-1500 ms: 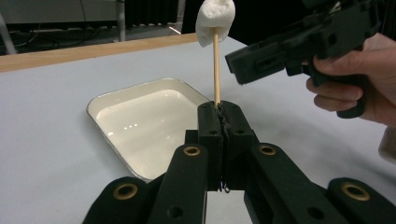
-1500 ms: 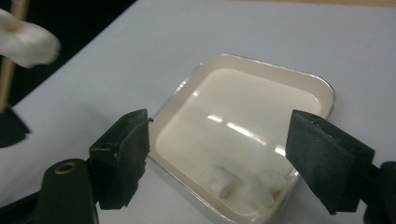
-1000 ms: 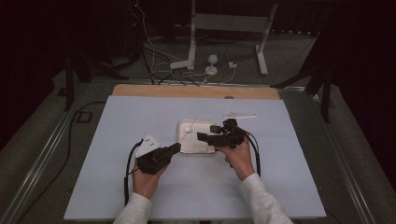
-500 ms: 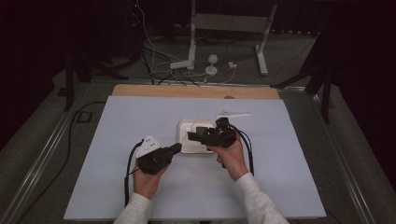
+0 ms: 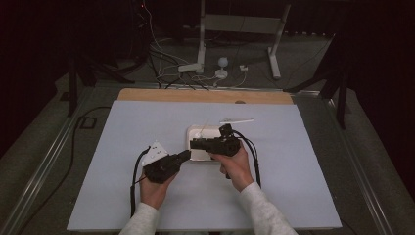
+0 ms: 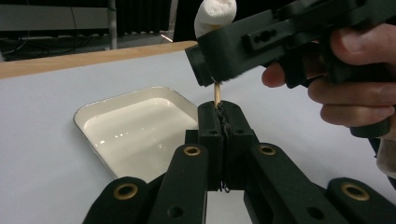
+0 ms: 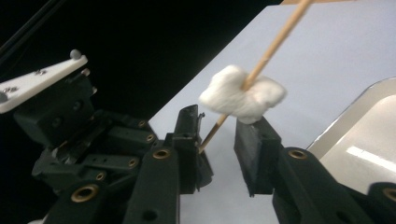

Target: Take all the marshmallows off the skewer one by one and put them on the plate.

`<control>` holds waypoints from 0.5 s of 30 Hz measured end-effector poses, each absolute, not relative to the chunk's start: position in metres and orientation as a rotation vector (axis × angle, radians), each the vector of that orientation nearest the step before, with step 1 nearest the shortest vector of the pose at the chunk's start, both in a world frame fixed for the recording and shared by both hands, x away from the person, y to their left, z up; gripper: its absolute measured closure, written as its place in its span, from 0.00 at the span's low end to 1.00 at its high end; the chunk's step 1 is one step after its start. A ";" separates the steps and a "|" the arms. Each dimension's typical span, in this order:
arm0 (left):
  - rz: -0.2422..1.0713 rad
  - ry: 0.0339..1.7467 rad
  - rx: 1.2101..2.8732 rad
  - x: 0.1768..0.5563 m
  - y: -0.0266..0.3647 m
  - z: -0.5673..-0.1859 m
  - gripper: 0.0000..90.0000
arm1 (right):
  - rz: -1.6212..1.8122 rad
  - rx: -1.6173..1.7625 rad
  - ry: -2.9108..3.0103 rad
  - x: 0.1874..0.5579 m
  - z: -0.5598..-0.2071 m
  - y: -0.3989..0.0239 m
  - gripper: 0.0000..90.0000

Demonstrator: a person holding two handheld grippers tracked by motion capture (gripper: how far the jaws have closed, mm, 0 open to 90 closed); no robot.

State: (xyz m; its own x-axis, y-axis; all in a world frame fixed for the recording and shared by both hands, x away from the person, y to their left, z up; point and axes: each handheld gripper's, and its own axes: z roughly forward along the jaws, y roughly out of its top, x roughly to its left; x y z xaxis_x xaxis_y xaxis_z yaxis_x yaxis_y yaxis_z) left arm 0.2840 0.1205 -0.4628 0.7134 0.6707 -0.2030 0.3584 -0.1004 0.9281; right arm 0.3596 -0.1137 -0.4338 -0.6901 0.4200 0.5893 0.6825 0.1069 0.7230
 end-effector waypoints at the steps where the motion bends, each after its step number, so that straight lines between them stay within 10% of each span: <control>1: 0.323 0.823 1.713 0.284 0.120 -0.463 1.00 | -1.623 -1.101 -2.135 0.360 -0.434 -0.115 0.82; 15: 0.325 0.804 1.705 0.284 0.122 -0.462 1.00 | -1.689 -1.131 -2.100 0.361 -0.427 -0.121 0.83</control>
State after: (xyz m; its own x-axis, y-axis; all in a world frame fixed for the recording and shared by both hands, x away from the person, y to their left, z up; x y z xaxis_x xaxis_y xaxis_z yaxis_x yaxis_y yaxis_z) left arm 0.2837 0.1217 -0.4618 0.7258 0.6600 -0.1941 0.3402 -0.0991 0.9351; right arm 0.3611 -0.1207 -0.4266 -0.6801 0.4240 0.5980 0.6749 0.0439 0.7366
